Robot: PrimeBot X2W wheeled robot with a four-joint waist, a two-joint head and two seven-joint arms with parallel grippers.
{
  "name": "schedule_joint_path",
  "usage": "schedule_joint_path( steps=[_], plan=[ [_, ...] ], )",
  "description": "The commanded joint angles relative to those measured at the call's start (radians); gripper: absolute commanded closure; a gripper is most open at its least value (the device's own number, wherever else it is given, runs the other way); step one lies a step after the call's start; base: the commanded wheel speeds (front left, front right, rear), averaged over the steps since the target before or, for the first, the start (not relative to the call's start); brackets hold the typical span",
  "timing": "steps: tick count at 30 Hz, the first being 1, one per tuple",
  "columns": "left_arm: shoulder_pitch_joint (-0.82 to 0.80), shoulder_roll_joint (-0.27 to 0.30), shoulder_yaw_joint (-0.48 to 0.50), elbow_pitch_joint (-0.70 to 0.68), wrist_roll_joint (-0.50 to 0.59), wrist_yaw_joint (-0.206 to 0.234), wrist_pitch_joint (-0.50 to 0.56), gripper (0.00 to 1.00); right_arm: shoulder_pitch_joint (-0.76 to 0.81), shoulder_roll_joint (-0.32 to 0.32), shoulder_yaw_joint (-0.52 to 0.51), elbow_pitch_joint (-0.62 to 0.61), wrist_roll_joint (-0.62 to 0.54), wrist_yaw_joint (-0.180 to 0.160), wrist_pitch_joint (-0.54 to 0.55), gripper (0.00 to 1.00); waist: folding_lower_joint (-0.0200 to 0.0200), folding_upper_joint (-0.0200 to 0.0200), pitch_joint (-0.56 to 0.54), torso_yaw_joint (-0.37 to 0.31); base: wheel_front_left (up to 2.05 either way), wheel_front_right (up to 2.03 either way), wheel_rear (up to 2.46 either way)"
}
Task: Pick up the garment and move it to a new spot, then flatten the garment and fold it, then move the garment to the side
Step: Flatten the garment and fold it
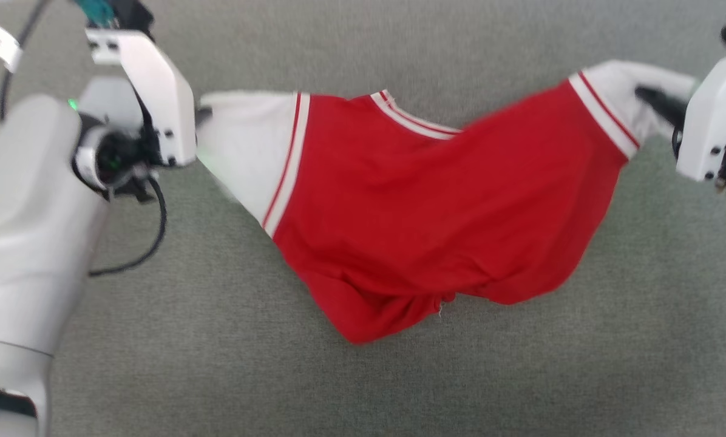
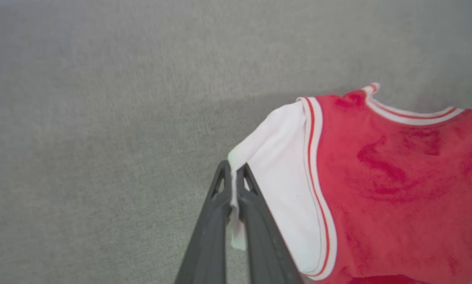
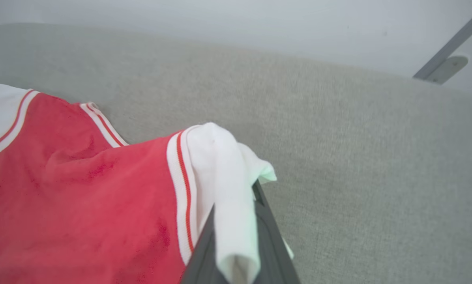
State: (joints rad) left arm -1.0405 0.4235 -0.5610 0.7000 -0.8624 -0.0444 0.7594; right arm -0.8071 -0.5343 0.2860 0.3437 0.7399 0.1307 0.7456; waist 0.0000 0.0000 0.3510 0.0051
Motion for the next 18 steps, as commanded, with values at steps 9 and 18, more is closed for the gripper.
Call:
schedule_joint_path(
  steps=[9, 18],
  plan=[
    [-0.101, 0.059, 0.05, -0.137, 0.013, 0.013, -0.048, 1.0, -0.117, 0.018, -0.021, -0.072, -0.018, 0.0, -0.026, 1.0, 0.0, 0.0, -0.148, 0.016, 0.0, 0.0, 0.0],
    [-0.193, 0.109, 0.086, -0.206, 0.036, 0.033, -0.074, 1.0, -0.251, 0.086, -0.034, -0.044, -0.03, 0.0, -0.058, 1.0, 0.0, 0.0, -0.216, 0.01, 0.0, 0.0, 0.0]
  ],
)
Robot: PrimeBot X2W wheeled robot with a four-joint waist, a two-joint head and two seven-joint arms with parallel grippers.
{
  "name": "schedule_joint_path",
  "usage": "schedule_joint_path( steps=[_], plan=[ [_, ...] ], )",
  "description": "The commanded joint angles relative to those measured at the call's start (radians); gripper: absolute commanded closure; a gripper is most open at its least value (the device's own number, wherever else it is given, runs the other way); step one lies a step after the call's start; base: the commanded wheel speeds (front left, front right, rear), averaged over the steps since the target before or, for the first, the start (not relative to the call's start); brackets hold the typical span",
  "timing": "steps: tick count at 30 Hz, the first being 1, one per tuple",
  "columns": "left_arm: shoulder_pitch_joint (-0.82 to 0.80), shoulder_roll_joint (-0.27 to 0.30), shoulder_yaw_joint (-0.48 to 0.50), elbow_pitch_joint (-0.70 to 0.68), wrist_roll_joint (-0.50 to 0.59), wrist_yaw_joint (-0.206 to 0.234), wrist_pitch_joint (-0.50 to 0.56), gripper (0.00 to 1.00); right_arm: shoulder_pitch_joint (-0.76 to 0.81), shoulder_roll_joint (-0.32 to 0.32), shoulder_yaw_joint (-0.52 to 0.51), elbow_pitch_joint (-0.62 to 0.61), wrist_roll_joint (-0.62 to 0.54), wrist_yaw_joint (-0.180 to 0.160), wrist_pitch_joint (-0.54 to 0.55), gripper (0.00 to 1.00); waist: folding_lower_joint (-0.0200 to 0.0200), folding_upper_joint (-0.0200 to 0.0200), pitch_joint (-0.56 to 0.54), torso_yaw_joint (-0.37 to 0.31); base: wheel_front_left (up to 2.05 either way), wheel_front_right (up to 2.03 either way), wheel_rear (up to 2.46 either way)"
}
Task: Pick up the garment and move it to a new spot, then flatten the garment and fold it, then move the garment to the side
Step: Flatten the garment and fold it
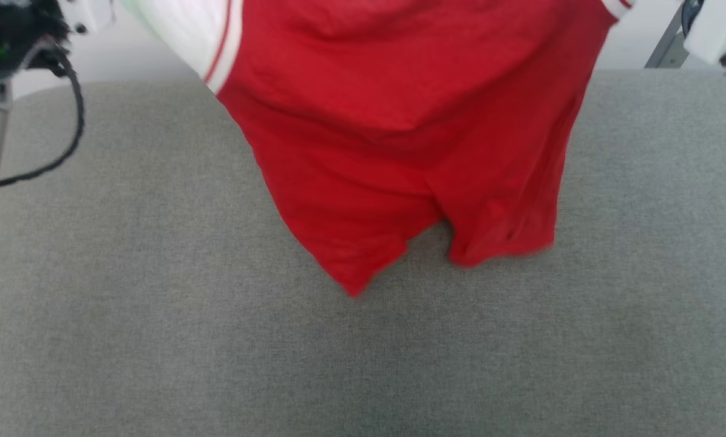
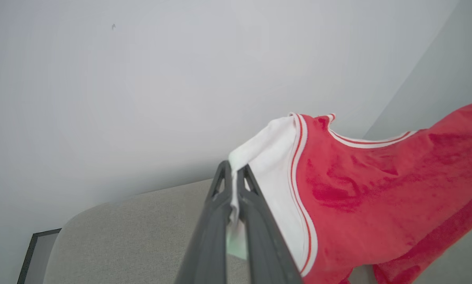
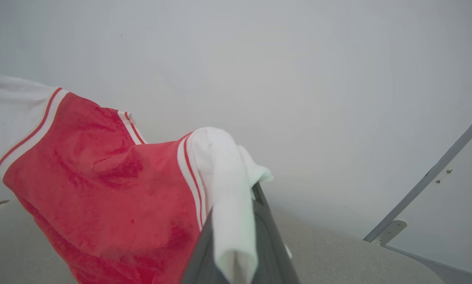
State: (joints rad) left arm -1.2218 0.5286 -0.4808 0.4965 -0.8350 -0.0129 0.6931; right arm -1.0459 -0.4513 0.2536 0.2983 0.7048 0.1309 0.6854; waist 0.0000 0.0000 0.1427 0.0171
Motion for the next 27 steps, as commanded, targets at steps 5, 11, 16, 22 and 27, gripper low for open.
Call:
schedule_joint_path(
  steps=[5, 11, 16, 22, 27],
  plan=[
    [-0.049, 0.025, 0.01, -0.041, 0.015, 0.006, 0.008, 1.0, -0.076, 0.022, 0.019, 0.012, 0.011, 0.0, 0.014, 1.0, 0.0, 0.0, -0.03, -0.004, 0.0, 0.0, 0.0],
    [-0.096, 0.028, 0.011, -0.06, 0.037, 0.009, -0.021, 1.0, -0.145, 0.032, 0.032, 0.048, -0.037, 0.0, -0.03, 1.0, 0.0, 0.0, 0.01, -0.008, 0.0, 0.0, 0.0],
    [-0.161, 0.001, 0.016, -0.005, 0.083, 0.007, -0.145, 1.0, -0.236, 0.059, 0.039, 0.157, -0.137, 0.0, -0.168, 1.0, 0.0, 0.0, 0.096, -0.013, 0.0, 0.0, 0.0],
    [-0.319, -0.038, 0.014, 0.113, 0.196, -0.002, -0.395, 1.0, -0.397, 0.115, 0.047, 0.335, -0.303, 0.0, -0.424, 1.0, 0.0, 0.0, 0.222, -0.022, 0.0, 0.0, 0.0],
    [-0.439, -0.071, 0.017, 0.194, 0.261, 0.003, -0.596, 1.0, -0.516, 0.137, 0.007, 0.443, -0.433, 0.0, -0.662, 1.0, 0.0, 0.0, 0.284, -0.016, 0.0, 0.0, 0.0]
  ],
)
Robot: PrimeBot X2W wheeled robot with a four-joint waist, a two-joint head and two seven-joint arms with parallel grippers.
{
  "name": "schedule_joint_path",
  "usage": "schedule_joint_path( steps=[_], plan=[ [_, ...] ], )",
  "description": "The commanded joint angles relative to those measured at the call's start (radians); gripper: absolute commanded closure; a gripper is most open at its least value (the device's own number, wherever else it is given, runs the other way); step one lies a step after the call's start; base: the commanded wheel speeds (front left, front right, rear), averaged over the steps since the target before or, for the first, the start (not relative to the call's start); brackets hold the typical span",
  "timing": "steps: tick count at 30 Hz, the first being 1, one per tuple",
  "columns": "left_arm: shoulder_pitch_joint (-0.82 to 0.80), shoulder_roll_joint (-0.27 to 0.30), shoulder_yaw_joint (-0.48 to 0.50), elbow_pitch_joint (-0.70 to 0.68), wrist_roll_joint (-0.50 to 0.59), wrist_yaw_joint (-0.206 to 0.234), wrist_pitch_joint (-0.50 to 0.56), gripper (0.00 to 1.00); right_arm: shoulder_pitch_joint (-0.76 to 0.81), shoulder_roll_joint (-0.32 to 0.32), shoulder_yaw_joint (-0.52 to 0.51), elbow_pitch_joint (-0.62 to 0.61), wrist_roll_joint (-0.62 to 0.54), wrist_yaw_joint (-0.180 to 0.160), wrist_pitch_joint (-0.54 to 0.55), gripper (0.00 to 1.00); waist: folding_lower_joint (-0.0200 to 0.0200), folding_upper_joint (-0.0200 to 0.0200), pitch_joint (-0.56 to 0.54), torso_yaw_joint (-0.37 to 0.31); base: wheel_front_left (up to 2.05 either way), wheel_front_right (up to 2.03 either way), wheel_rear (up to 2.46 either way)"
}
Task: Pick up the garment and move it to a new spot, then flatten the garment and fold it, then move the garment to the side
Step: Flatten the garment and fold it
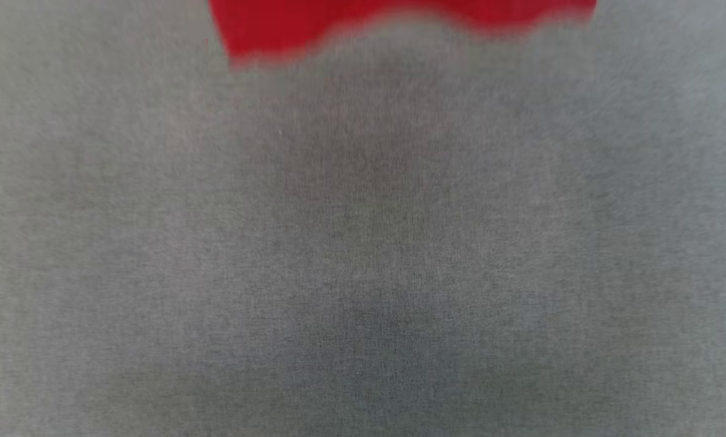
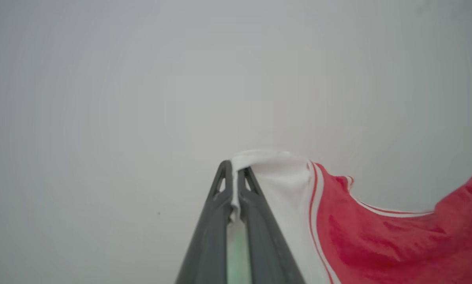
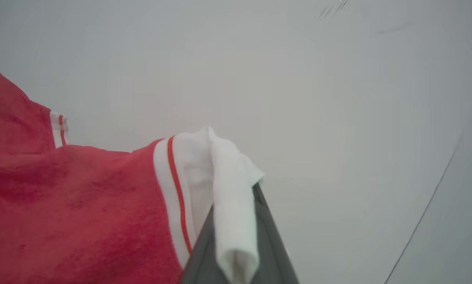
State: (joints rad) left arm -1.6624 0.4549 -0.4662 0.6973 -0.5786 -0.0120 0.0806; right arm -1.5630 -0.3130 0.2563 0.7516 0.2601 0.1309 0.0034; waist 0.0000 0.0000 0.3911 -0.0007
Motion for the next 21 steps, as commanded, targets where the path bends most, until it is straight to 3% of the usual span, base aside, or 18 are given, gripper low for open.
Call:
schedule_joint_path(
  steps=[1, 5, 9, 15, 21],
  plan=[
    [-0.021, -0.001, -0.003, 0.006, 0.025, -0.005, -0.042, 1.0, -0.022, 0.006, -0.009, 0.019, -0.02, 0.0, -0.032, 1.0, 0.0, 0.0, 0.048, 0.005, 0.0, 0.0, 0.0],
    [-0.081, -0.021, -0.004, 0.066, 0.071, -0.015, -0.259, 1.0, -0.096, 0.026, -0.039, 0.102, -0.154, 0.0, -0.201, 1.0, 0.0, 0.0, 0.088, 0.022, 0.0, 0.0, 0.0],
    [-0.049, -0.03, -0.02, 0.133, 0.086, -0.051, -0.327, 1.0, -0.099, 0.048, -0.051, 0.209, -0.188, 0.0, -0.225, 1.0, 0.0, 0.0, 0.108, 0.039, 0.0, 0.0, 0.0],
    [0.089, -0.033, -0.065, 0.257, 0.071, -0.096, -0.326, 1.0, -0.015, 0.074, -0.001, 0.351, -0.121, 0.0, -0.172, 1.0, 0.0, 0.0, 0.1, 0.057, 0.0, 0.0, 0.0],
    [0.239, -0.049, -0.106, 0.354, -0.022, -0.118, -0.16, 1.0, 0.122, 0.081, 0.118, 0.355, 0.045, 0.0, -0.061, 1.0, 0.0, 0.0, 0.064, 0.065, 0.0, 0.0, 0.0]
  ],
)
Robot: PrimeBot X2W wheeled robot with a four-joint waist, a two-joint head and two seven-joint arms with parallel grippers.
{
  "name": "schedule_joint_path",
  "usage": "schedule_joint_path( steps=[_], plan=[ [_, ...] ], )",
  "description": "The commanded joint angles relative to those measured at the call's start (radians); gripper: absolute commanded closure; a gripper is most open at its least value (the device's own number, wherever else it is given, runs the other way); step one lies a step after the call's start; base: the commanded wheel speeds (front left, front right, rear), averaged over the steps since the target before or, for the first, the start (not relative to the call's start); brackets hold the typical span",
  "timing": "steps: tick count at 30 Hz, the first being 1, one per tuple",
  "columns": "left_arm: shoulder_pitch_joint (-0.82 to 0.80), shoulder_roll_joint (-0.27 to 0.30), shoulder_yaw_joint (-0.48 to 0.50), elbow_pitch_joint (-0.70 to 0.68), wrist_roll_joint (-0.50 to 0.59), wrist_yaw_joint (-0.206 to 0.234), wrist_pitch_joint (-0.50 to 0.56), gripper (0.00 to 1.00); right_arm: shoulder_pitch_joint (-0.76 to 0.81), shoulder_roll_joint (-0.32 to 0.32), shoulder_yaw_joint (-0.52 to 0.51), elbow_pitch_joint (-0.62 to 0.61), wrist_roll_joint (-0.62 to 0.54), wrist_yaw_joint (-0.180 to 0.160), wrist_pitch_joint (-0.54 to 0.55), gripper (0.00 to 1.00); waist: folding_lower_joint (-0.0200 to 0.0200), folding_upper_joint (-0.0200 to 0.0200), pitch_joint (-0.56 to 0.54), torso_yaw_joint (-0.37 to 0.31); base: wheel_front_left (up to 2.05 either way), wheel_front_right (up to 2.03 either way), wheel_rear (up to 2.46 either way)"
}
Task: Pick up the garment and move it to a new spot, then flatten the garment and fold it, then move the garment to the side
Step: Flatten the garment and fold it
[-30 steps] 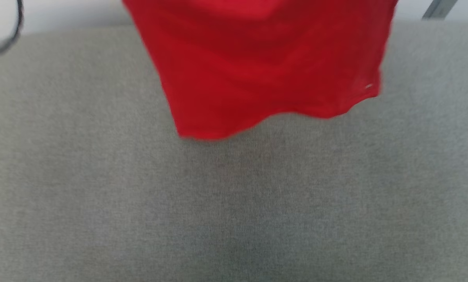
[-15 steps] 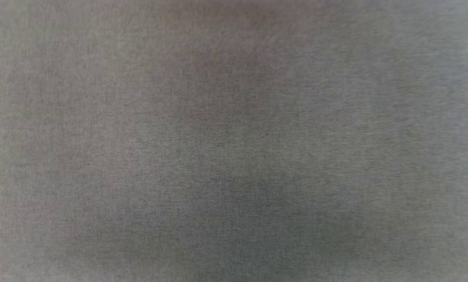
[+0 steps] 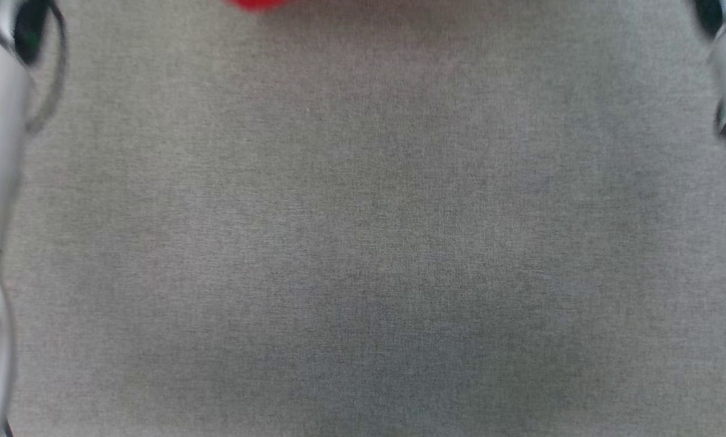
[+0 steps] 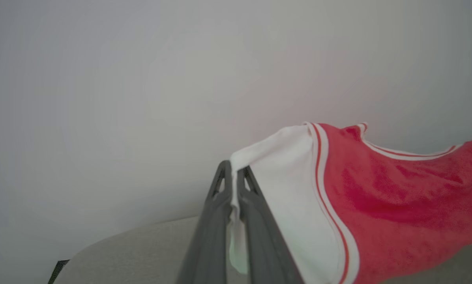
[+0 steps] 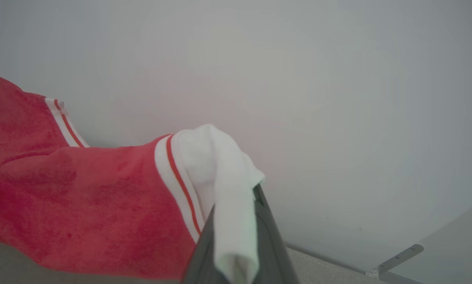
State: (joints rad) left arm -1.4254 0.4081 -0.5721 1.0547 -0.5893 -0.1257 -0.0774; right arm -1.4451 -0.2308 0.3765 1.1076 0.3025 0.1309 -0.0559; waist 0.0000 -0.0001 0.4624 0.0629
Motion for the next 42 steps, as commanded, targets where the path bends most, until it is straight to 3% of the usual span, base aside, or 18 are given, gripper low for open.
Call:
schedule_joint_path(
  steps=[1, 7, 14, 17, 18, 19, 20, 24, 29, 36, 42],
  plan=[
    [0.031, -0.006, -0.006, -0.008, -0.03, -0.003, 0.027, 1.0, 0.029, -0.008, 0.018, -0.019, 0.033, 0.0, 0.016, 1.0, 0.0, 0.0001, -0.015, 0.002, 0.0, 0.0, 0.0],
    [0.209, 0.043, -0.06, -0.13, -0.171, -0.004, 0.193, 1.0, 0.217, -0.1, 0.165, -0.215, 0.219, 0.0, 0.119, 1.0, 0.0, 0.0001, -0.062, 0.005, 0.0, 0.0, 0.0],
    [0.453, 0.175, -0.073, -0.403, -0.305, 0.005, 0.327, 1.0, 0.468, -0.298, 0.287, -0.555, 0.37, 0.0, 0.209, 1.0, 0.0, 0.0001, -0.104, 0.001, 0.0, 0.0, 0.0],
    [0.577, 0.237, -0.074, -0.547, -0.33, 0.052, 0.379, 1.0, 0.58, -0.377, 0.29, -0.682, 0.408, 0.0, 0.229, 1.0, 0.0, 0.0001, -0.126, -0.004, 0.0, 0.0, 0.0],
    [0.577, 0.237, -0.074, -0.547, -0.33, 0.052, 0.379, 1.0, 0.58, -0.377, 0.29, -0.682, 0.408, 0.0, 0.229, 1.0, 0.0, 0.0001, -0.126, -0.004, 0.0, 0.0, 0.0],
    [0.669, 0.286, -0.071, -0.653, -0.349, 0.099, 0.404, 1.0, 0.656, -0.42, 0.291, -0.763, 0.421, 0.0, 0.236, 1.0, 0.0, 0.0001, -0.14, -0.007, 0.0, 0.0, 0.0],
    [0.669, 0.286, -0.071, -0.653, -0.349, 0.099, 0.404, 1.0, 0.656, -0.42, 0.291, -0.763, 0.421, 0.0, 0.236, 1.0, 0.0, 0.0001, -0.14, -0.007, 0.0, 0.0, 0.0],
    [0.865, 0.373, -0.058, -0.86, -0.388, 0.218, 0.437, 1.0, 0.794, -0.496, 0.287, -0.893, 0.432, 0.0, 0.27, 1.0, 0.0, 0.0001, -0.16, -0.013, 0.0, 0.0, 0.0],
    [1.078, 0.441, -0.054, -1.045, -0.448, 0.346, 0.455, 1.0, 0.942, -0.556, 0.277, -1.003, 0.444, 0.0, 0.337, 1.0, 0.0, 0.0001, -0.168, -0.016, 0.0, 0.0, 0.0],
    [1.262, 0.461, -0.082, -1.139, -0.492, 0.435, 0.465, 1.0, 1.115, -0.611, 0.295, -1.111, 0.502, 0.0, 0.439, 1.0, 0.0, 0.0001, -0.177, -0.011, 0.0, 0.0, 0.0],
    [1.329, 0.429, -0.11, -1.115, -0.509, 0.465, 0.47, 1.0, 1.235, -0.612, 0.276, -1.124, 0.535, 0.0, 0.478, 1.0, 0.0, 0.0001, -0.171, -0.004, 0.0, 0.0, 0.0]
  ],
)
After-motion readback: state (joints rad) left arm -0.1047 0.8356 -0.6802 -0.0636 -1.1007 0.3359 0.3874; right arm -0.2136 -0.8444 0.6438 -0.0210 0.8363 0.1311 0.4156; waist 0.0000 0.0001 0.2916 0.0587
